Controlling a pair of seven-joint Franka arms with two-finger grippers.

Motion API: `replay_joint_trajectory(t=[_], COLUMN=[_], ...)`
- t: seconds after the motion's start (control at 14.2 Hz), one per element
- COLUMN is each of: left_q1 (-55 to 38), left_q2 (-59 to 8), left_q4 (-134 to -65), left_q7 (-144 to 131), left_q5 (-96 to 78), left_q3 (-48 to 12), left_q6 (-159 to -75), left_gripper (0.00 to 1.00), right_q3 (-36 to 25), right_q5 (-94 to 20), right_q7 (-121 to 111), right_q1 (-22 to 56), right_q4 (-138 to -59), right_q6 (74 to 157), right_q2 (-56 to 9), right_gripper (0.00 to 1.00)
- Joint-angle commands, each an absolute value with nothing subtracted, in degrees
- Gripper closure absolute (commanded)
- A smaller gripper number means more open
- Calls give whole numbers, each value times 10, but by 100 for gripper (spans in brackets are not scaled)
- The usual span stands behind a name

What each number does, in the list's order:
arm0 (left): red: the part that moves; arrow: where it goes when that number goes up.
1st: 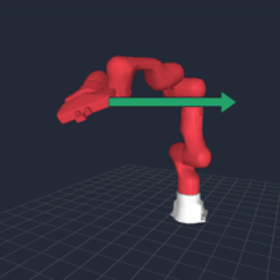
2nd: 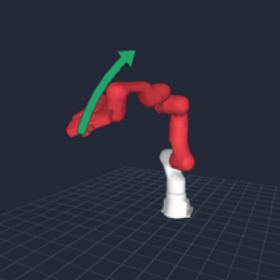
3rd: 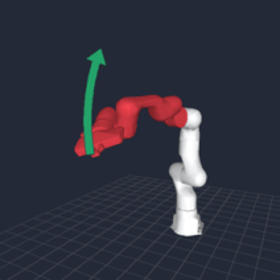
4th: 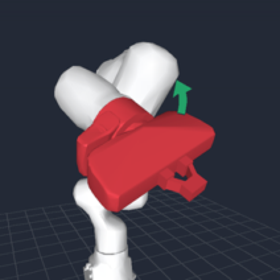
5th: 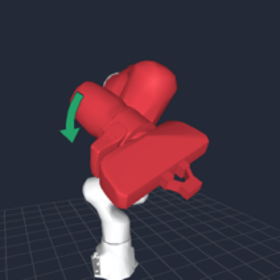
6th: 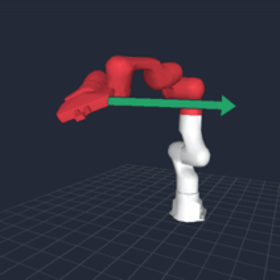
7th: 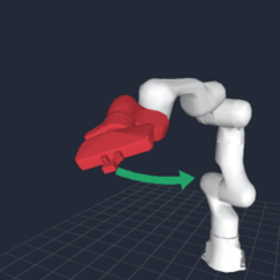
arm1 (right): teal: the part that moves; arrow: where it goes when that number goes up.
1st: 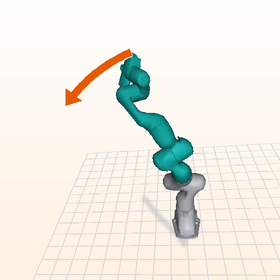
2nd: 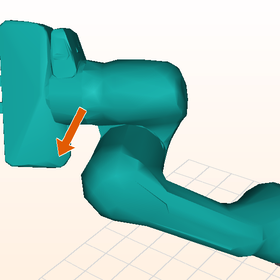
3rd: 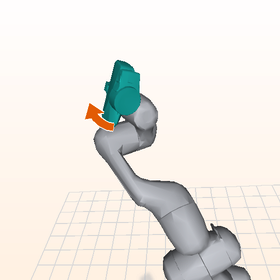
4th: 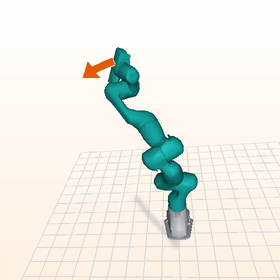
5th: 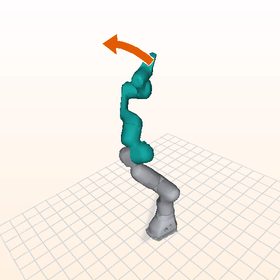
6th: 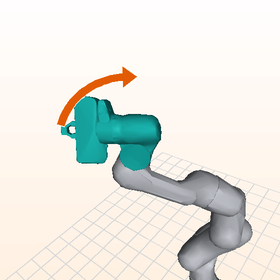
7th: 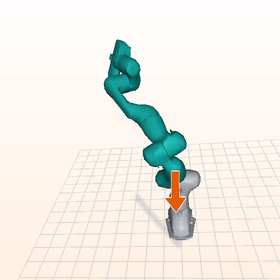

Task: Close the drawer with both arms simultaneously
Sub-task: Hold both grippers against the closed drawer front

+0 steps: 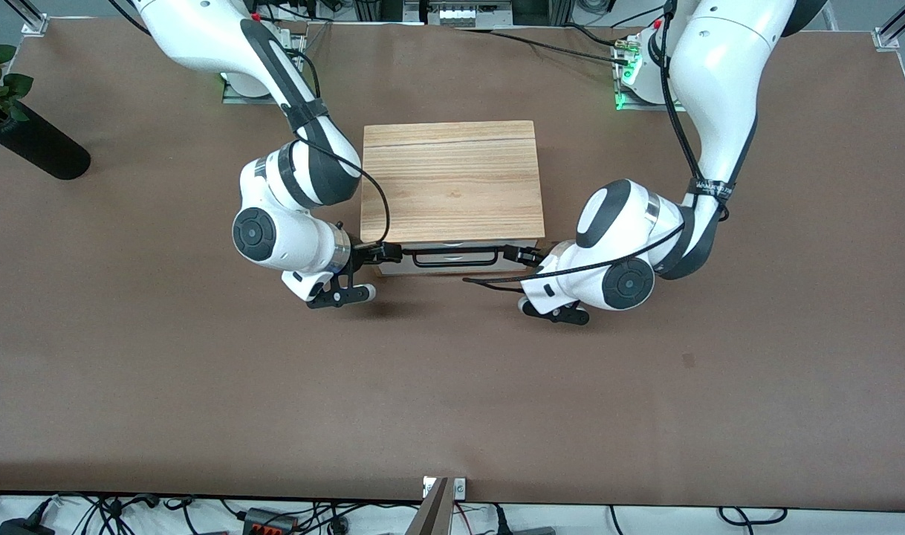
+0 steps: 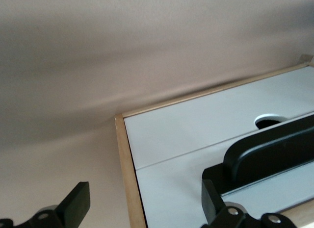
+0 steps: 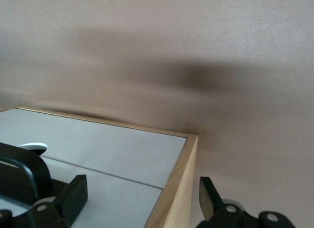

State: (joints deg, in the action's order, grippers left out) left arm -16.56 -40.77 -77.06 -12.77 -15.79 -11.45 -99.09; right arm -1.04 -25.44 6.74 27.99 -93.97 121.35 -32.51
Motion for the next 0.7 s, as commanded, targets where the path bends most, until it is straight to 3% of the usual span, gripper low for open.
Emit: replay_joint_trajectory(t=[0.0, 0.63], left_q1=[-165, -157], left_q2=[-395, -398], left_q4=[-791, -759], left_q7=[-124, -125], left_q5=[-166, -166], left_q3=[-116, -109], left_q6=[-984, -1002], left_gripper=[0, 0], right_q3=[-8, -9], right_q5=[-256, -249], right_q7=[63, 62], right_q1=[277, 275], right_q4=[-954, -925], right_q6=[1183, 1160], right_q2=[-315, -311], right_gripper=[0, 0])
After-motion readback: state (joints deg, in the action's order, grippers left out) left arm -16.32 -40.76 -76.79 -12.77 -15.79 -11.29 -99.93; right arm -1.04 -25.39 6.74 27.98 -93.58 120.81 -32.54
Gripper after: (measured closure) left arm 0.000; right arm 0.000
